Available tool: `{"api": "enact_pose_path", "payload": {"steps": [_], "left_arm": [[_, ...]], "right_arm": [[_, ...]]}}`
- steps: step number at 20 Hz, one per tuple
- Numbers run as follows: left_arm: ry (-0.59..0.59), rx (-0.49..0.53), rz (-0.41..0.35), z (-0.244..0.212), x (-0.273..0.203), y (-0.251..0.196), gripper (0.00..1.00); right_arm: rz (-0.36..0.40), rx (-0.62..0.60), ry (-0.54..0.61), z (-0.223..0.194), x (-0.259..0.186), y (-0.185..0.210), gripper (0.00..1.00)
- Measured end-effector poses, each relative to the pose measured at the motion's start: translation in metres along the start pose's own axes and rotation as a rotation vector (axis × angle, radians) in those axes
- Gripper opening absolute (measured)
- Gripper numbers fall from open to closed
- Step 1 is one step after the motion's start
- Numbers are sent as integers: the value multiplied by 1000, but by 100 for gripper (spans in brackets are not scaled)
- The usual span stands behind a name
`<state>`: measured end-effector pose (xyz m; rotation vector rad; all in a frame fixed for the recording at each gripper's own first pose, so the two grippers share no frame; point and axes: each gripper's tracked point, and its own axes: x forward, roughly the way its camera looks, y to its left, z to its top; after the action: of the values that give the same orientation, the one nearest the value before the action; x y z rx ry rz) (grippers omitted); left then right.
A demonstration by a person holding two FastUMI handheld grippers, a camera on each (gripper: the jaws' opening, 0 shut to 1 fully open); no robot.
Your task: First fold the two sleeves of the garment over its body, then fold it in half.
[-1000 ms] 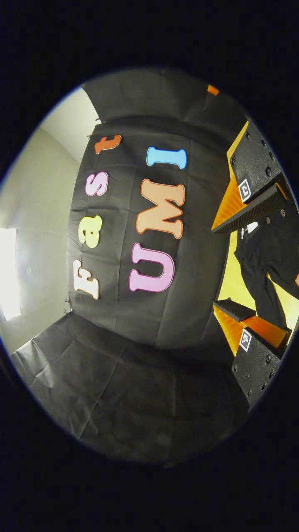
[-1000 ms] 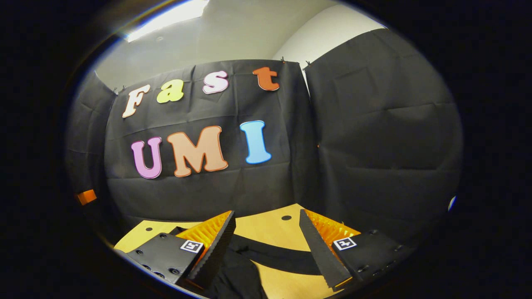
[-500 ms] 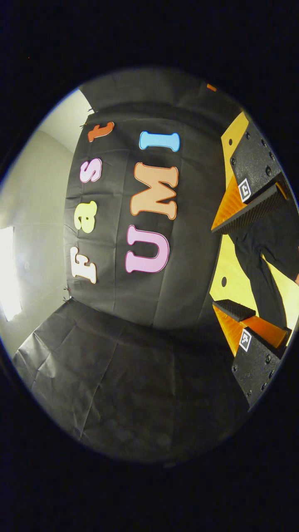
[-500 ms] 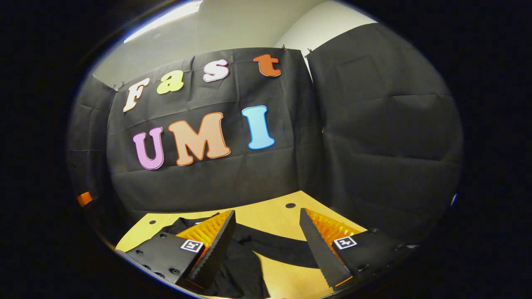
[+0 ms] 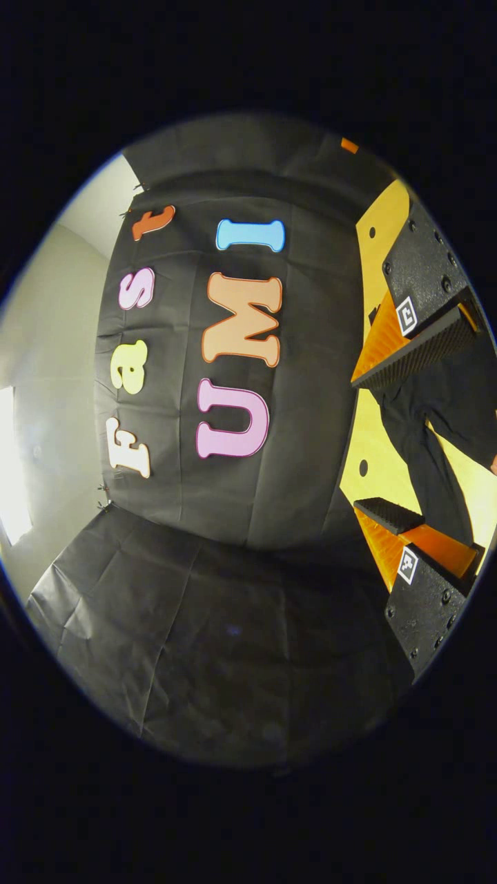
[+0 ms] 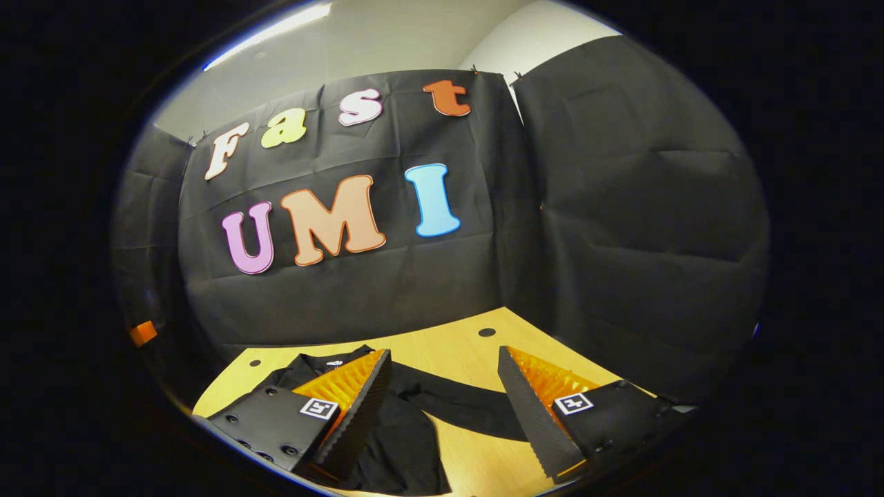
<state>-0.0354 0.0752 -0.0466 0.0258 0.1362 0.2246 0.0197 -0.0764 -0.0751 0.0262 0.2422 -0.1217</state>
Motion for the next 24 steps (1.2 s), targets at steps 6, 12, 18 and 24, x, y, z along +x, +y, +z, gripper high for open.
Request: {"api": "enact_pose_path", "payload": {"steps": [6, 12, 18, 24], "left_arm": [[12, -21, -40, -6, 10, -21, 95], [0, -24, -13, -3, 16, -17, 95], [17, -39, 18, -9, 16, -15, 94], [35, -48, 42, -15, 17, -15, 95]], "right_arm": [[-25, -3, 20, -1, 9, -14, 97], [-41, 14, 50, -8, 22, -28, 98], [-51, 23, 87, -20, 34, -39, 97], [-127, 24, 242, -73, 68, -86, 98]]}}
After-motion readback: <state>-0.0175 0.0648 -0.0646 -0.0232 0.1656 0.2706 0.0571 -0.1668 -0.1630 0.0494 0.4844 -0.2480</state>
